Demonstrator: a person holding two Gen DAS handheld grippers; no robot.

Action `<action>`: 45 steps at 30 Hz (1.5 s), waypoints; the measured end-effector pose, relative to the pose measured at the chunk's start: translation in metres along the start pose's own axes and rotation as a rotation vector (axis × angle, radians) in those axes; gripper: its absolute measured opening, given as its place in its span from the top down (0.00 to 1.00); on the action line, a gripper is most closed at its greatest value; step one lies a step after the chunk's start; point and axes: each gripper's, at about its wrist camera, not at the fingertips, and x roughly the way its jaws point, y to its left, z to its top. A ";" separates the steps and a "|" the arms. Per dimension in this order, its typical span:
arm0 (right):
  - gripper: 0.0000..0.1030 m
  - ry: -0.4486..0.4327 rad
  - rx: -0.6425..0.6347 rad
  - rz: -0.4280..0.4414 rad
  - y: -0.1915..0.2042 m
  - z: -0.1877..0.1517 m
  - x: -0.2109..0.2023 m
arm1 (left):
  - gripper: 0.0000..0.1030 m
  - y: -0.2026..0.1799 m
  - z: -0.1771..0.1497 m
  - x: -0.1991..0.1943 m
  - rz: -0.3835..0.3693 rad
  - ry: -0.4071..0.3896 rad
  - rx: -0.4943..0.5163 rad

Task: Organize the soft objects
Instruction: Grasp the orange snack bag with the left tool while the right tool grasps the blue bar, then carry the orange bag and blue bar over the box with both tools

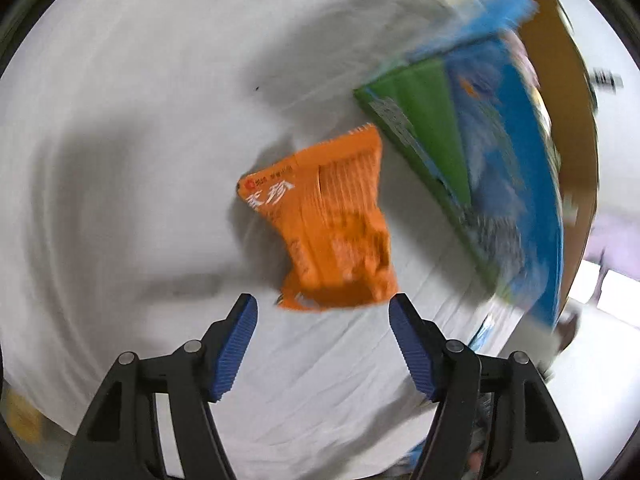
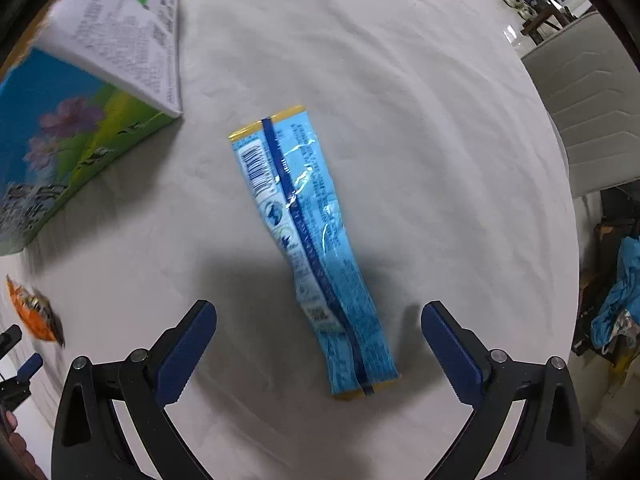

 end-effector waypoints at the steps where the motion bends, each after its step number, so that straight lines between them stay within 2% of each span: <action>1: 0.00 0.026 0.019 0.023 -0.002 0.004 0.006 | 0.35 0.002 0.004 0.003 -0.021 -0.003 -0.021; 2: 0.01 0.056 0.049 0.065 -0.006 0.007 0.012 | 0.35 0.003 0.008 0.007 -0.013 -0.004 -0.034; 3: 0.07 0.073 0.067 0.082 -0.007 0.009 0.015 | 0.35 0.002 0.011 0.012 0.006 -0.007 -0.041; 4: 0.08 0.073 0.077 0.070 -0.007 0.009 0.017 | 0.35 0.002 0.013 0.014 0.012 -0.007 -0.035; 7: 0.31 0.044 0.060 0.023 -0.004 0.003 0.012 | 0.35 -0.003 0.022 0.018 0.087 -0.025 0.021; 8: 0.44 0.041 0.051 0.023 -0.003 0.000 0.012 | 0.36 -0.005 0.022 0.018 0.109 -0.038 0.048; 9: 0.62 0.044 0.041 0.036 -0.003 -0.003 0.011 | 0.42 -0.011 0.020 0.018 0.144 -0.056 0.098; 11: 0.67 0.058 0.027 0.065 -0.003 -0.012 0.012 | 0.53 -0.028 0.024 0.024 0.194 -0.061 0.201; 12: 0.72 0.070 0.022 0.079 -0.004 -0.016 0.013 | 0.54 -0.035 0.017 0.028 0.224 -0.047 0.258; 14: 0.73 0.110 0.013 0.080 -0.002 -0.026 0.017 | 0.54 -0.050 -0.006 0.043 0.274 0.008 0.394; 17: 0.73 0.142 0.003 0.099 0.000 -0.036 0.020 | 0.54 -0.055 -0.036 0.061 0.351 0.068 0.526; 18: 0.72 0.138 0.002 0.095 0.001 -0.037 0.020 | 0.51 -0.055 -0.042 0.066 0.372 0.072 0.548; 19: 0.71 0.126 0.005 0.090 -0.001 -0.034 0.020 | 0.50 -0.055 -0.045 0.069 0.385 0.059 0.561; 20: 0.65 0.111 0.010 0.086 -0.001 -0.029 0.018 | 0.50 -0.056 -0.046 0.071 0.390 0.050 0.560; 21: 0.52 0.099 0.019 0.077 0.000 -0.027 0.017 | 0.50 -0.057 -0.045 0.071 0.391 0.038 0.551; 22: 0.48 0.092 0.036 0.066 0.000 -0.024 0.018 | 0.50 -0.059 -0.050 0.076 0.392 0.025 0.541; 24: 0.47 0.084 0.069 0.051 0.000 -0.017 0.023 | 0.49 -0.053 -0.044 0.069 0.384 0.010 0.521; 27: 0.52 0.063 0.078 -0.008 0.010 -0.007 0.029 | 0.45 -0.061 -0.032 0.069 0.371 0.009 0.508; 28: 0.56 0.049 0.067 -0.012 0.016 -0.005 0.028 | 0.45 -0.062 -0.033 0.070 0.375 0.006 0.513; 29: 0.67 0.044 0.046 -0.021 0.026 -0.002 0.029 | 0.45 -0.059 -0.024 0.066 0.377 0.005 0.517; 31: 0.71 0.033 -0.013 -0.070 0.042 -0.009 0.030 | 0.47 -0.057 -0.029 0.063 0.384 -0.003 0.540; 32: 0.72 0.033 -0.036 -0.081 0.047 -0.011 0.030 | 0.50 -0.061 -0.036 0.065 0.392 -0.009 0.547; 39: 0.76 0.044 -0.148 -0.011 0.090 -0.051 0.026 | 0.57 -0.060 -0.069 0.055 0.440 -0.053 0.583; 45: 0.77 0.030 -0.268 0.054 0.123 -0.095 0.014 | 0.57 -0.065 -0.104 0.038 0.425 -0.068 0.600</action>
